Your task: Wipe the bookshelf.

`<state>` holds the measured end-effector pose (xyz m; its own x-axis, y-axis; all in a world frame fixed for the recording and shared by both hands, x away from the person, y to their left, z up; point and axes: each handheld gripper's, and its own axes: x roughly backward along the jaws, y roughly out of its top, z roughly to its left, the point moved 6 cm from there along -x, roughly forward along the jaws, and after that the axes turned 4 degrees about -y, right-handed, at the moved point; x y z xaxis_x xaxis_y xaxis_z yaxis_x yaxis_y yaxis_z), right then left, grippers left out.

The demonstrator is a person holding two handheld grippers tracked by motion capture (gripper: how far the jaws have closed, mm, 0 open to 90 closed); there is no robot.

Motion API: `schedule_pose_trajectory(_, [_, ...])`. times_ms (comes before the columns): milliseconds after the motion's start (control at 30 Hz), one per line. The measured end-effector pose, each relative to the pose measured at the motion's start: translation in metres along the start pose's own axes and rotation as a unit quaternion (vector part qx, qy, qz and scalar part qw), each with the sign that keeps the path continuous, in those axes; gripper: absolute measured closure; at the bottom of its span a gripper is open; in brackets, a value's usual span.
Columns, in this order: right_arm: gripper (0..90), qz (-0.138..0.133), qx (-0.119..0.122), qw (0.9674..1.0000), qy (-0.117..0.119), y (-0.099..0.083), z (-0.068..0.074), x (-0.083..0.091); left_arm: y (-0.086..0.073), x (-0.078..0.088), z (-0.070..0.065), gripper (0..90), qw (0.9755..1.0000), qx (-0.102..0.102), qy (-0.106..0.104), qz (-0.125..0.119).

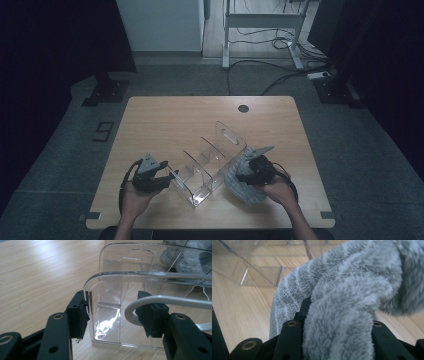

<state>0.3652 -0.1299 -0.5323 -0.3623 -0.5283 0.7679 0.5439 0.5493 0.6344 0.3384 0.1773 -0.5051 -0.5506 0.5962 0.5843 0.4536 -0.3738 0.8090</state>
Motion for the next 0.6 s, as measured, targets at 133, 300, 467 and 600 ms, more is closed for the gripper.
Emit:
schedule_pose_trajectory(133, [58.9,-0.013,0.012,0.9998,0.008,0.007,0.006,-0.01,0.001,0.0,-0.002,44.9,1.0,-0.004,-0.002,0.005])
schedule_pose_trajectory(300, [63.1,-0.023,0.03,0.9993,-0.001,0.011,0.009,-0.021,0.002,-0.001,-0.004,44.9,0.9999,-0.007,-0.003,0.008])
schedule_pose_trajectory(467, [66.8,-0.021,0.033,0.9992,-0.001,0.014,0.011,-0.026,0.002,-0.002,-0.005,45.0,0.9999,-0.007,-0.002,0.008])
schedule_pose_trajectory(600, [67.6,-0.012,0.038,0.9991,-0.011,0.014,0.011,-0.033,0.003,-0.002,-0.005,45.0,0.9999,-0.008,-0.001,0.009])
